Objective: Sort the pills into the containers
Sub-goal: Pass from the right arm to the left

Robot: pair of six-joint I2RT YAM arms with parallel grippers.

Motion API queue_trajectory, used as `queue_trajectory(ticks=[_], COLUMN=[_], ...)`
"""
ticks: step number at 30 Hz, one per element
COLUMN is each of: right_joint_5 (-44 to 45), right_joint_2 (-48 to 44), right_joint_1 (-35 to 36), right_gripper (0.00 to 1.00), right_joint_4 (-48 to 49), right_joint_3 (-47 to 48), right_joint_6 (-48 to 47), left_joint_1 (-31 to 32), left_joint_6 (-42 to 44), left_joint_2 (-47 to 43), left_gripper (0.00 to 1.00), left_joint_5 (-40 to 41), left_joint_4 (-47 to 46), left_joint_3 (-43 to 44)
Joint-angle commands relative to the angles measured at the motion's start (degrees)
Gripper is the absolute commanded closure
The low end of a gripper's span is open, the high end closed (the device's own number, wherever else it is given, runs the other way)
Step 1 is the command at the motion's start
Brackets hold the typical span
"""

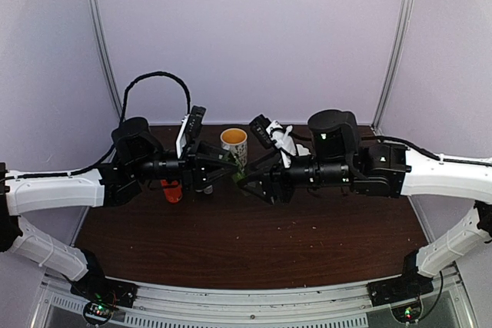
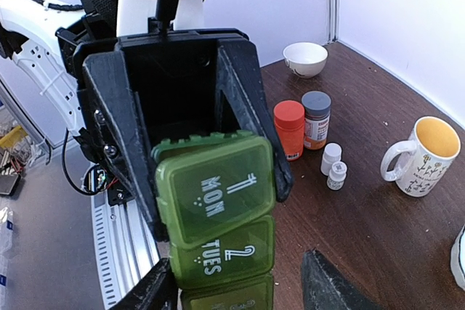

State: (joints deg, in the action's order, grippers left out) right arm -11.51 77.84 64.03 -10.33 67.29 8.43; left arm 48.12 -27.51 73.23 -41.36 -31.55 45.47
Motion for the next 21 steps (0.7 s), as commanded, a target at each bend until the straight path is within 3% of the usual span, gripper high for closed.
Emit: queue_trajectory(ticks=[1,7,21], right_joint_5=[2.42,2.37,1.59], right_joint_2=[-2.24,-2.91,-1.82], right_joint_1=[0.22,0.25,0.22], right_gripper=[0.43,0.52,0.52], right_joint_4=[3.44,5.39,5.5], right_joint_3=[-1.44,-2.38,-1.22], right_joint_6=[1.87,2.95,3.53], left_joint_1=[0.13,0.13,0.13], left_joint_6=[1.05,0.57,-0.53], left_joint_2=[-0.33,0.24,1.6], left_gripper=[0.7,0.71,0.74], left_joint_5=[0.08,-0.8,-1.96], left_joint_4=[-0.09,-0.53,0.03], left_joint_3=[1.7,1.66,2.64])
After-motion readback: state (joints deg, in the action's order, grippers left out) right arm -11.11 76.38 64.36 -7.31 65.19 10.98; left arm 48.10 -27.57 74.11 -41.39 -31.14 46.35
